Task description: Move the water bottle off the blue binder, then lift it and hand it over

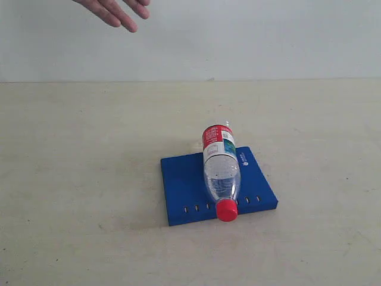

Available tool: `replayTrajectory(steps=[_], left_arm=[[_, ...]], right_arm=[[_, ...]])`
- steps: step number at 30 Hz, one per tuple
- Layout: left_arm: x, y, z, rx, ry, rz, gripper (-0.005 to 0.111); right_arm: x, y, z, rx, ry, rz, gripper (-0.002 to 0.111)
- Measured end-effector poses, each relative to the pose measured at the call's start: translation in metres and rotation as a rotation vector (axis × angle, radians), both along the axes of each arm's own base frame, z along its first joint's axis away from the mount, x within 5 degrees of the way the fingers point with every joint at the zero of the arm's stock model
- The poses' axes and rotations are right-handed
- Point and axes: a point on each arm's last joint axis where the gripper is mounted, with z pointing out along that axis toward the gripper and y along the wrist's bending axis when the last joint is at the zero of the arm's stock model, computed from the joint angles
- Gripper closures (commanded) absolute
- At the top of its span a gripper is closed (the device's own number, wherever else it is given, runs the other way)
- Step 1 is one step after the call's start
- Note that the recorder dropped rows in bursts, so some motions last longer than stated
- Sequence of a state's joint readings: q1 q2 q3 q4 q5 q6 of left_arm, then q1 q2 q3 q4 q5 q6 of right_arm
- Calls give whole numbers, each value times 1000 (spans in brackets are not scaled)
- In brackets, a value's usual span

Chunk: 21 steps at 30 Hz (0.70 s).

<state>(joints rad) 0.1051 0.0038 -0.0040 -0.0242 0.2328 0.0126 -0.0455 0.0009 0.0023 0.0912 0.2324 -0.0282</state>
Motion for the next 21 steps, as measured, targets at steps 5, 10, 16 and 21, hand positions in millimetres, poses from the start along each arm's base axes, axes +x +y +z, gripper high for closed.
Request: replayTrajectory(steps=[5, 10, 16, 21], left_arm=[[0, 0, 0, 0, 0, 0, 100], [0, 0, 0, 0, 0, 0, 100], [0, 0, 0, 0, 0, 0, 100], [0, 0, 0, 0, 0, 0, 100]], right_arm=[[1, 0, 16, 464, -188, -30, 109], [1, -1, 19, 942, -223, -48, 109], [1, 1, 16, 1060, -176, -50, 108], [0, 3, 21, 1027, -169, -35, 91]])
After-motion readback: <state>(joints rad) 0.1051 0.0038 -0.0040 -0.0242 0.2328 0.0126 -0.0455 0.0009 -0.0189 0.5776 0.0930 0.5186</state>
